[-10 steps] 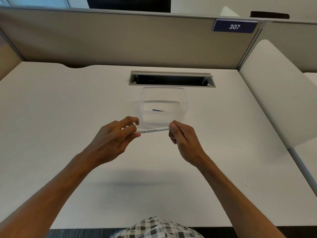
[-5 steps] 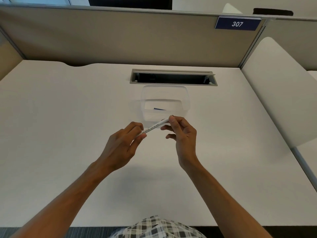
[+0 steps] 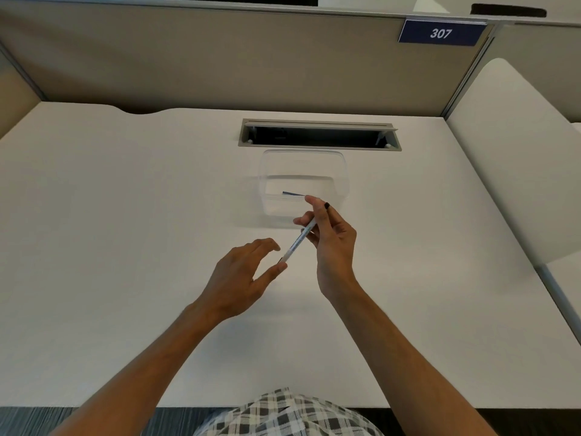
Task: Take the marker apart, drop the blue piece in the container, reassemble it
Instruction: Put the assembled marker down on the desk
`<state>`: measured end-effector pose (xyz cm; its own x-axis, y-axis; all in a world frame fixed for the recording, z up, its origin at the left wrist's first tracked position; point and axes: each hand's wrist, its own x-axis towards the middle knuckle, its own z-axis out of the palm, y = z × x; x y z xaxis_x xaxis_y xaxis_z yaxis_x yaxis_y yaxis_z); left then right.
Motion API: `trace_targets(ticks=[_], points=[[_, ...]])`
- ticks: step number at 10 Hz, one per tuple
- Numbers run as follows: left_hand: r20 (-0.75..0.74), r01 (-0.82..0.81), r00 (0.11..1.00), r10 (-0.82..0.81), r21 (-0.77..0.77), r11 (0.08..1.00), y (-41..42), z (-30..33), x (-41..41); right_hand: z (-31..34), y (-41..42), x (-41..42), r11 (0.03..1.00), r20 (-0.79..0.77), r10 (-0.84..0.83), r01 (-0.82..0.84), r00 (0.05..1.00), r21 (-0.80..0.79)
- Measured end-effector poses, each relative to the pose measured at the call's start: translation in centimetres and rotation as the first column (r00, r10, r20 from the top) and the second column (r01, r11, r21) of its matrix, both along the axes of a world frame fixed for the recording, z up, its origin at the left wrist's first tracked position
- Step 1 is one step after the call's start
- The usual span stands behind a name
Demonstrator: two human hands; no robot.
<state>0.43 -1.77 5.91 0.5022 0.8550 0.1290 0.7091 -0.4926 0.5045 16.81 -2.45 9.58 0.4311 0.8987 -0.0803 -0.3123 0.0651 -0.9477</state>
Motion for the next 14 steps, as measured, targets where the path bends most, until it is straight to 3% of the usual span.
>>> trace_targets(ticks=[2, 5, 14], points=[[-0.078, -0.111, 0.99, 0.115, 0.045, 0.993, 1.2, -3.4, -2.6, -0.9, 0.5, 0.9, 0.986, 0.093, -0.134, 0.124, 0.987, 0.11], [-0.295, -0.262, 0.92, 0.259, 0.03, 0.965, 2.1, -8.6, -6.1, -2.0, 1.1, 0.7, 0.988, 0.148, -0.152, 0.153, 0.977, 0.004], [-0.292, -0.267, 0.917, 0.272, 0.06, 0.962, 2.0, -10.4, -6.2, -6.5, -0.7, -1.7, 0.99, 0.303, -0.071, 0.03, 0.95, 0.137]])
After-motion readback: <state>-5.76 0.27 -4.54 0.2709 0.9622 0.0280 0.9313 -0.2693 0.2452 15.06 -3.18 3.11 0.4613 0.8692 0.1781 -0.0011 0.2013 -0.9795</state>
